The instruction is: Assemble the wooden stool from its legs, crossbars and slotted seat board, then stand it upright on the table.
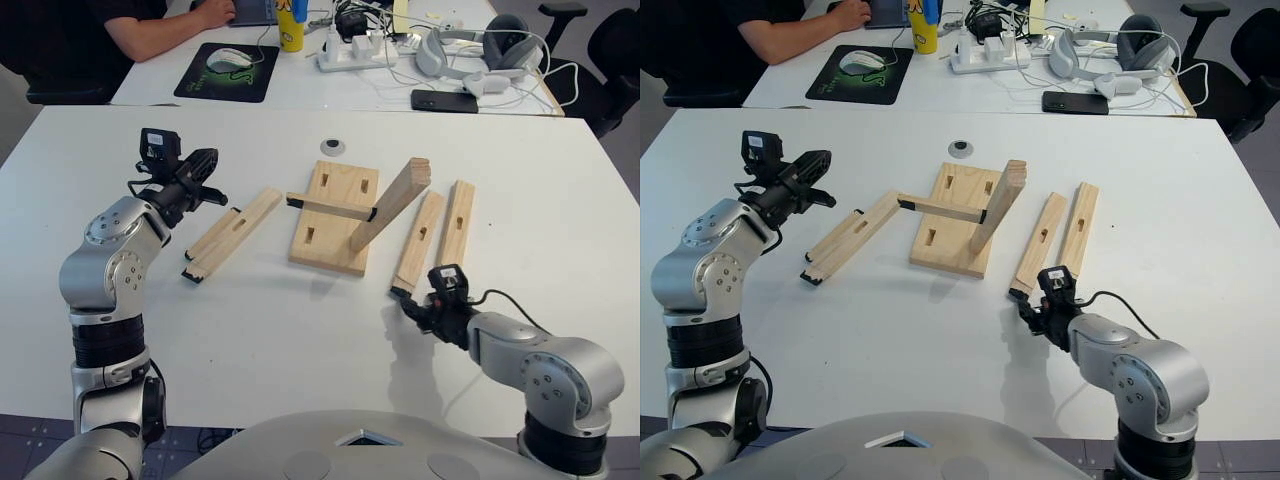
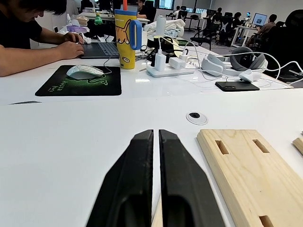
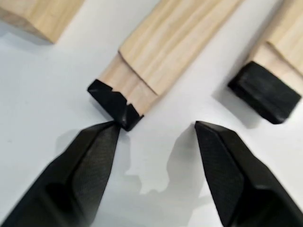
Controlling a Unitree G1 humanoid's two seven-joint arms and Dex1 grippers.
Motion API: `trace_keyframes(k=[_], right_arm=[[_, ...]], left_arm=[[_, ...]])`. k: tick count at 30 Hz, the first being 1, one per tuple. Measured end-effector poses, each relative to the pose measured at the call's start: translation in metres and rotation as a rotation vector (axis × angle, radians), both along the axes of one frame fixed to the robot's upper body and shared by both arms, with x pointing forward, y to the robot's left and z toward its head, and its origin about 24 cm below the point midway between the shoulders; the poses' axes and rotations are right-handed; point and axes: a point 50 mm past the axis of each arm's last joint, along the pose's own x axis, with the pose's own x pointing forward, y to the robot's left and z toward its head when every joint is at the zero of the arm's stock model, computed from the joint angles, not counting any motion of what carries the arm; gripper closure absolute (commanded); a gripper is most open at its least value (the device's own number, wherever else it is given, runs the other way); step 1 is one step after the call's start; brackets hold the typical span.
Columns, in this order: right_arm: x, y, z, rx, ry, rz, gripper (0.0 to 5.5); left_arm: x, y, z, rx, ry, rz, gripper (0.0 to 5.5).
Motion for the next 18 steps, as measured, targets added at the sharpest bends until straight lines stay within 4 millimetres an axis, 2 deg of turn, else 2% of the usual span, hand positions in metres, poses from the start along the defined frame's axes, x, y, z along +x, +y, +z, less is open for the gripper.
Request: trace_keyframes(k=[4,7,11,18], right_arm=[[0.015,-0.018,0.011,-0.021,-0.015,0.002,2.56],[0.022,-0.015,0.015,0.032,-0.028,0.029,2.56],[0.022,-0.005,0.013,0.105,-0.027,0.057,2.56],[0.017,-0.001,0.009,0.035,-0.034,0.042,2.56]], left_arm=[[-0.004,0.001,-0.003,-0.001,0.005,0.018,5.29],[-0.005,0.0,-0.003,-0.004,0.004,0.024,5.29],[-0.005,0.001,-0.003,-0.005,0.004,0.029,5.29],[-0.005,-0.001,-0.004,-0.006,0.007,0.02,5.29]])
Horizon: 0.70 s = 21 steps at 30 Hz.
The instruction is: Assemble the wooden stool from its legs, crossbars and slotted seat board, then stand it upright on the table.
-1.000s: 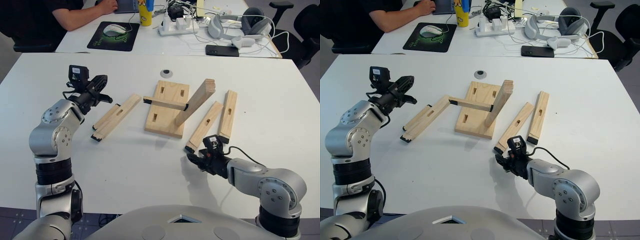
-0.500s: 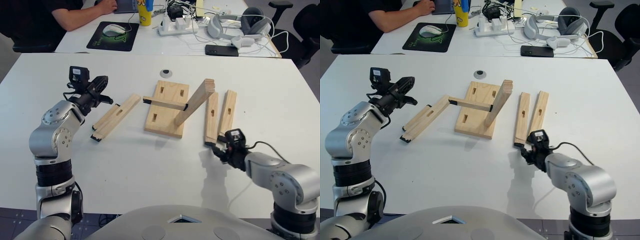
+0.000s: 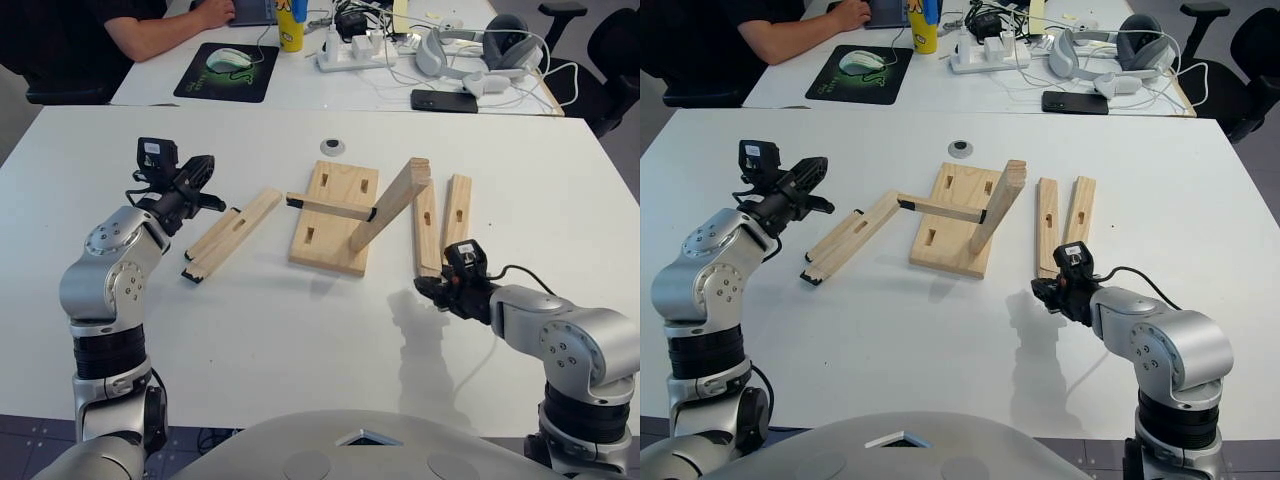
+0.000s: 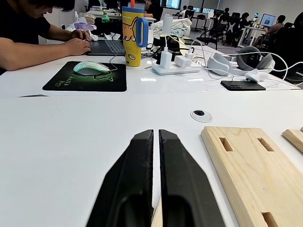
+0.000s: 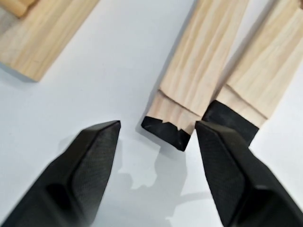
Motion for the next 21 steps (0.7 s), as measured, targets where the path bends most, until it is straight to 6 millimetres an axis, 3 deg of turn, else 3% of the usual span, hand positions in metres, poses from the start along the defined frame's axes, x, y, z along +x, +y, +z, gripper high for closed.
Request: trace_keyframes(k=[7,9,12,14,18,21], right_arm=[[-0.004,0.013,-0.007,0.078,-0.005,-0.053,2.56],[0.005,0.021,0.005,0.106,-0.079,-0.034,2.56],[0.025,0.016,0.034,0.066,-0.243,-0.048,2.56],[0.031,0.014,0.044,0.036,-0.291,-0.054,2.56],[0.037,0.013,0.035,0.011,-0.264,-0.09,2.56],[0.043,0.019,0.016,0.013,-0.212,-0.138,2.56]], left_arm=[[0.001,-0.002,-0.001,-0.001,0.005,-0.017,5.29],[0.002,-0.005,-0.001,-0.001,0.01,-0.031,5.29],[0.003,-0.005,-0.002,-0.002,0.012,-0.037,5.29],[0.003,-0.006,-0.002,-0.002,0.013,-0.041,5.29],[0.004,-0.008,-0.003,-0.007,0.018,-0.044,5.29],[0.007,-0.009,-0.002,-0.011,0.011,-0.05,5.29]])
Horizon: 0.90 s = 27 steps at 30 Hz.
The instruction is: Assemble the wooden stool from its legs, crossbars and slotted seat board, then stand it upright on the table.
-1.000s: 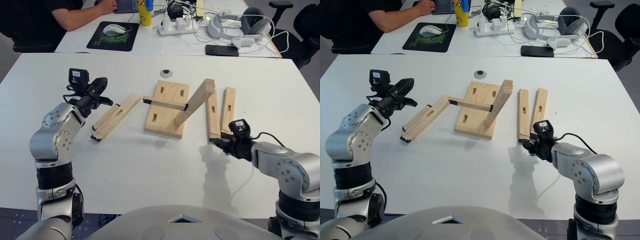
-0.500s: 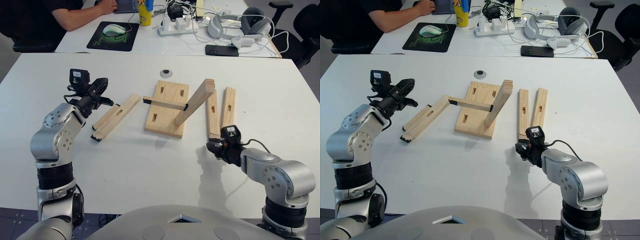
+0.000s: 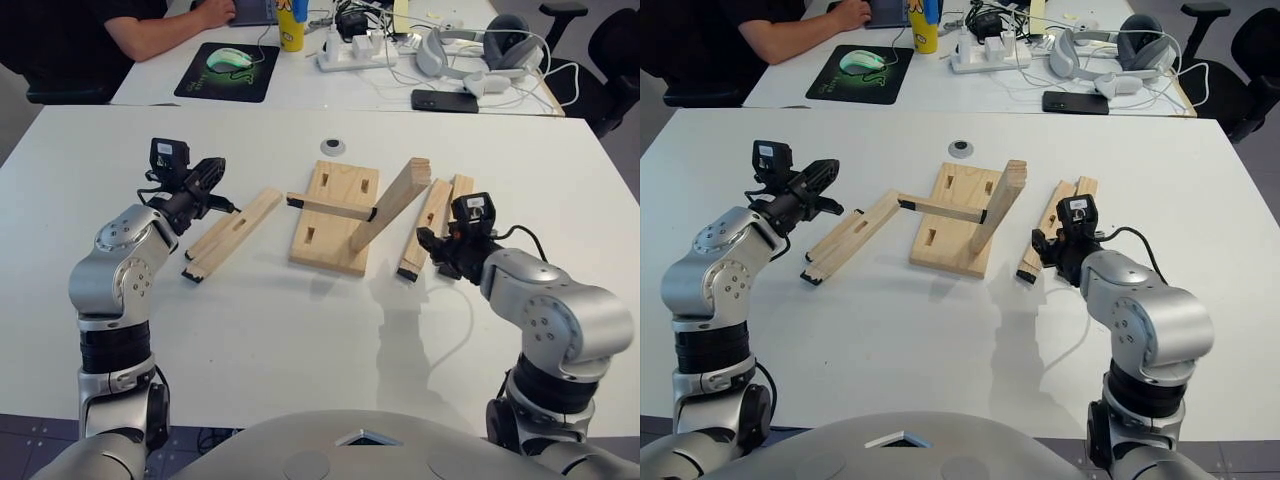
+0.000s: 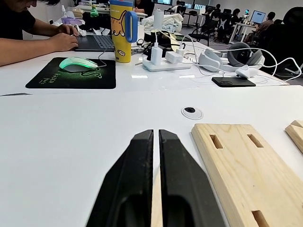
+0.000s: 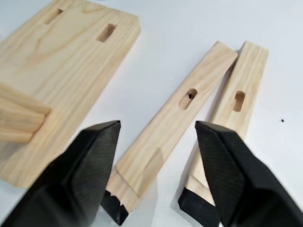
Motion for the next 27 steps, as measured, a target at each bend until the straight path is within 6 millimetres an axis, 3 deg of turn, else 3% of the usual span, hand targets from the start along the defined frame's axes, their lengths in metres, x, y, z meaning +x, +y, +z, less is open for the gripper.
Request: trace_keyframes(k=[7,27], right_arm=[[0.012,0.014,-0.026,0.028,0.035,-0.102,2.56],[0.015,0.013,-0.039,-0.063,0.107,-0.174,2.56]], left_arm=[[0.002,-0.005,0.0,-0.005,0.001,-0.019,5.29],[0.003,-0.007,0.002,-0.012,-0.009,-0.019,5.29]])
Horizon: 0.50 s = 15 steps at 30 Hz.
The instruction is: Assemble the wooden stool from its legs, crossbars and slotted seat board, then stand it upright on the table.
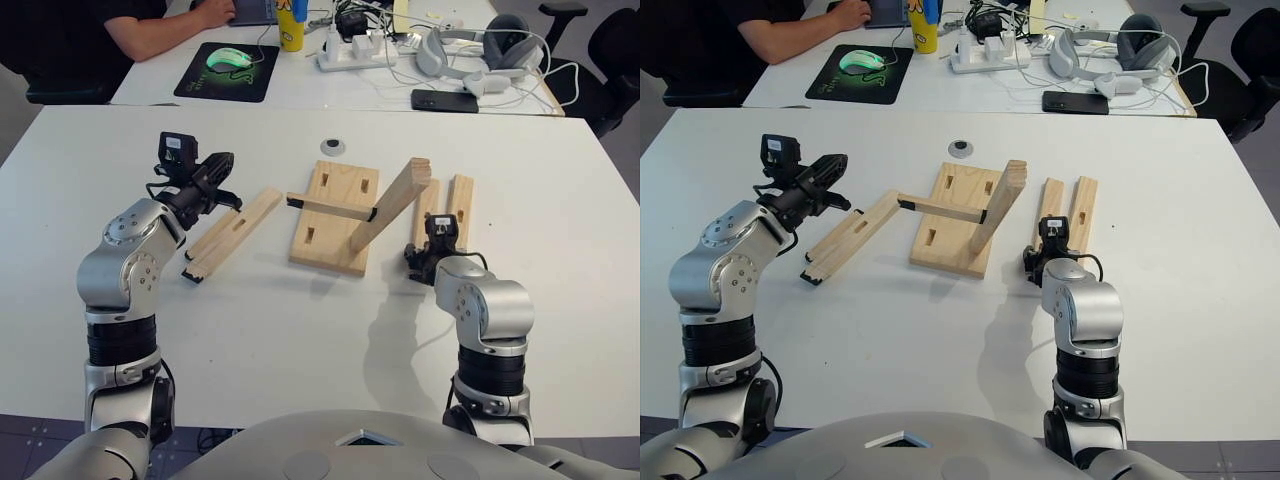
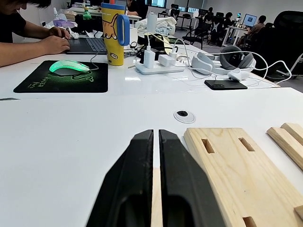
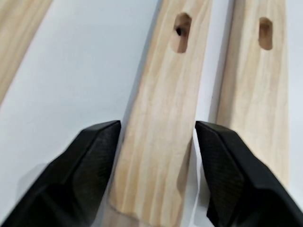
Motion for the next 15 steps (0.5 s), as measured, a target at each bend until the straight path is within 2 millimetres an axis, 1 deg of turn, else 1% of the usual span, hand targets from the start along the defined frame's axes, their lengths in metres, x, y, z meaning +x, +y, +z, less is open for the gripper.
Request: trace_keyframes(k=[4,10,12,15], right_arm=[[0.004,-0.0001,-0.0013,0.054,0.012,-0.028,2.56],[0.0056,-0.0012,-0.0017,0.101,0.014,-0.007,3.34],[0.0057,-0.0019,-0.0018,0.099,0.015,0.001,3.44],[0.006,-0.0038,-0.0024,0.095,0.021,0.01,3.44]], left_arm=[[0.0001,0.0004,0.0004,-0.001,-0.004,0.006,5.29],[0.0002,0.0021,0.0016,-0.003,-0.014,0.018,5.29],[0.0003,0.0026,0.0022,-0.002,-0.019,0.02,5.29],[0.0004,0.004,0.0031,0.007,-0.026,0.025,5.29]])
